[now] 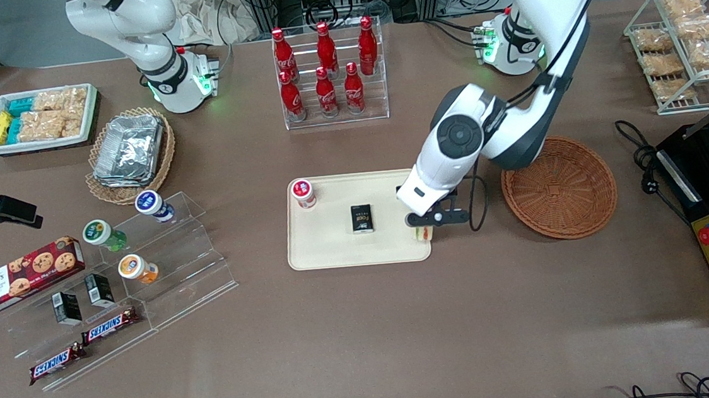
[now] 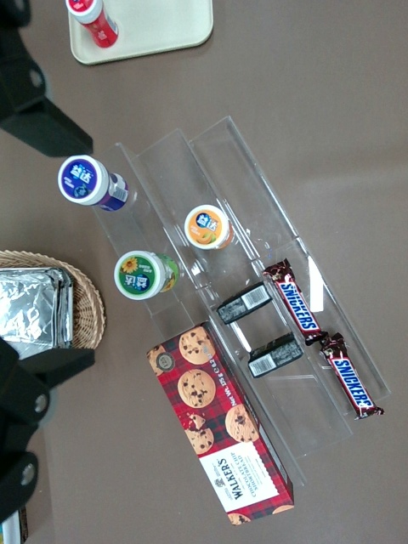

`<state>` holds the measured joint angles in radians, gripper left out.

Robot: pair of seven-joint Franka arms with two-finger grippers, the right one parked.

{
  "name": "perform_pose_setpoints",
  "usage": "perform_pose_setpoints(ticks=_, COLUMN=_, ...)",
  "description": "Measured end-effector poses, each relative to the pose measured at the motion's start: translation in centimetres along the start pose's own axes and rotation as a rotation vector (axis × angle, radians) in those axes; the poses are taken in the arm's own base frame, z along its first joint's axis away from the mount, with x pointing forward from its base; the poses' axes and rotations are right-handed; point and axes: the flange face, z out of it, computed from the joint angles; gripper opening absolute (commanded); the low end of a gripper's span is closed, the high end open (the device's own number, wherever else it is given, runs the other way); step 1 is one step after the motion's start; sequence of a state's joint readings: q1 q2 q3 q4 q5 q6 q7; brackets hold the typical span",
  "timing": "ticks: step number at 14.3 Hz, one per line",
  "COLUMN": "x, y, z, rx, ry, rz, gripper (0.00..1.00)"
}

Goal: Place sandwich from basket to tray

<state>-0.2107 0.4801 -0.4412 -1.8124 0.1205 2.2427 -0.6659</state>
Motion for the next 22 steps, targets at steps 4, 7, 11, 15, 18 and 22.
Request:
perform_pose_setpoints(ticks=4, x=-1.2, y=2.2, z=5.9, rx=0.055, ry=0.022, rz=0.003, gripper=0.01)
perform_pose_setpoints(ticks=7, x=-2.1, y=3.0, z=7.5, rx=0.07, ry=0.014, rz=0.009, gripper=1.0)
perform_pose_setpoints(ticks=11, x=-1.5, y=2.9, z=6.8, rx=0.062, ry=0.029, rz=-0.054, gripper=1.0)
perform_pose_setpoints(ticks=15, x=0.7, y=2.3, z=0.9, rx=0.05, ry=0.117, rz=-0.179, gripper=1.0)
perform_pose_setpoints(ticks=18, x=2.3, y=-0.6, z=-9.5, rx=0.112, ry=0.169, rz=-0.274, gripper=1.0)
perform_pose_setpoints(ticks=22, x=2.7, y=-8.4, z=-22.4, rx=0.098, ry=0.135, rz=-0.289, gripper=1.0)
